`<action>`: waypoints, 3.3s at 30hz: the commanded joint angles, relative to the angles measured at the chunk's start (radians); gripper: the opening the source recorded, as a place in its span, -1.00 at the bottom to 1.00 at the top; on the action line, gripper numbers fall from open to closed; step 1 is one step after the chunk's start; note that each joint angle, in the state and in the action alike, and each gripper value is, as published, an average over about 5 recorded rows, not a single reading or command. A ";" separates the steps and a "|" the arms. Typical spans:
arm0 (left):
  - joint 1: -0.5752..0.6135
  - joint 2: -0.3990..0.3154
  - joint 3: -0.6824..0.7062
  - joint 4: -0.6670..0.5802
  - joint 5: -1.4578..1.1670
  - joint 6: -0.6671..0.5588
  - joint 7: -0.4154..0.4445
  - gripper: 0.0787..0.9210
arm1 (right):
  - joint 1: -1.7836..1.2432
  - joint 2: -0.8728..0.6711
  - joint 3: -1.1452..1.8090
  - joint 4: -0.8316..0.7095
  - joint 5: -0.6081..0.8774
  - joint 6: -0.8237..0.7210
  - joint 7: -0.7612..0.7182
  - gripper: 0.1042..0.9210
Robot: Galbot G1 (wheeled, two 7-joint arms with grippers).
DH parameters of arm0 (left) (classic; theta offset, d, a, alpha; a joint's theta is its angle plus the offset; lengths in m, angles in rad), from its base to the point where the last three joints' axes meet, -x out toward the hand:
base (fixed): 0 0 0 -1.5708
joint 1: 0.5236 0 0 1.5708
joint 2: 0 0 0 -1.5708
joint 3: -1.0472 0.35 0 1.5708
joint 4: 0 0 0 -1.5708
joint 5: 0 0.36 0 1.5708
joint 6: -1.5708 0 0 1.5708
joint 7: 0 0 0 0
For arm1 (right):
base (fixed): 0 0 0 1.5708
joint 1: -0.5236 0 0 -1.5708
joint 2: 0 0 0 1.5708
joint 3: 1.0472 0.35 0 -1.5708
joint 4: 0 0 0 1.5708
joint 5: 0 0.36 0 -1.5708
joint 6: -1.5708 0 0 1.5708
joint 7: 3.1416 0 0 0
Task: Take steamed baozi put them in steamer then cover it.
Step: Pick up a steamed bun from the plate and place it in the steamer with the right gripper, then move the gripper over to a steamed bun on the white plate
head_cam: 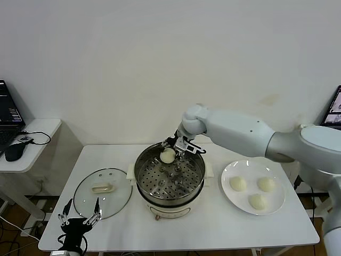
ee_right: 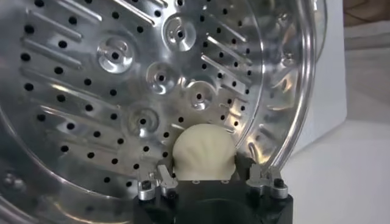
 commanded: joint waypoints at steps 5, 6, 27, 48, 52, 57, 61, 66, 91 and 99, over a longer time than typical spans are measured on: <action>0.005 0.001 -0.003 -0.003 0.000 0.000 -0.001 0.77 | 0.030 -0.006 -0.012 0.032 0.073 0.001 0.011 0.67; 0.006 0.001 -0.004 -0.004 0.000 0.000 -0.001 0.77 | 0.058 -0.025 -0.023 0.065 0.123 -0.032 -0.005 0.70; 0.004 0.030 0.013 -0.041 -0.005 0.017 0.002 0.77 | 0.275 -0.863 -0.097 0.688 0.400 -0.751 -0.193 0.76; -0.006 0.036 -0.005 -0.022 -0.003 0.043 0.008 0.77 | -0.459 -0.785 0.392 0.367 0.133 -0.692 -0.175 0.76; -0.010 0.038 -0.011 -0.016 -0.004 0.044 0.009 0.77 | -0.489 -0.735 0.418 0.294 0.101 -0.677 -0.173 0.76; -0.009 0.039 -0.017 -0.011 -0.006 0.043 0.009 0.77 | -0.508 -0.676 0.437 0.244 0.085 -0.670 -0.161 0.76; -0.008 0.038 -0.021 -0.011 -0.006 0.043 0.009 0.77 | -0.508 -0.630 0.443 0.208 0.070 -0.662 -0.148 0.76; -0.007 0.040 -0.027 -0.010 -0.005 0.043 0.008 0.77 | -0.506 -0.582 0.456 0.172 0.072 -0.658 -0.139 0.76; -0.010 0.038 -0.032 -0.011 -0.005 0.043 0.007 0.77 | -0.520 -0.517 0.476 0.114 0.069 -0.662 -0.157 0.43; -0.014 0.040 -0.032 -0.005 -0.007 0.043 0.008 0.77 | -0.424 -0.590 0.435 0.191 0.140 -0.681 -0.189 0.30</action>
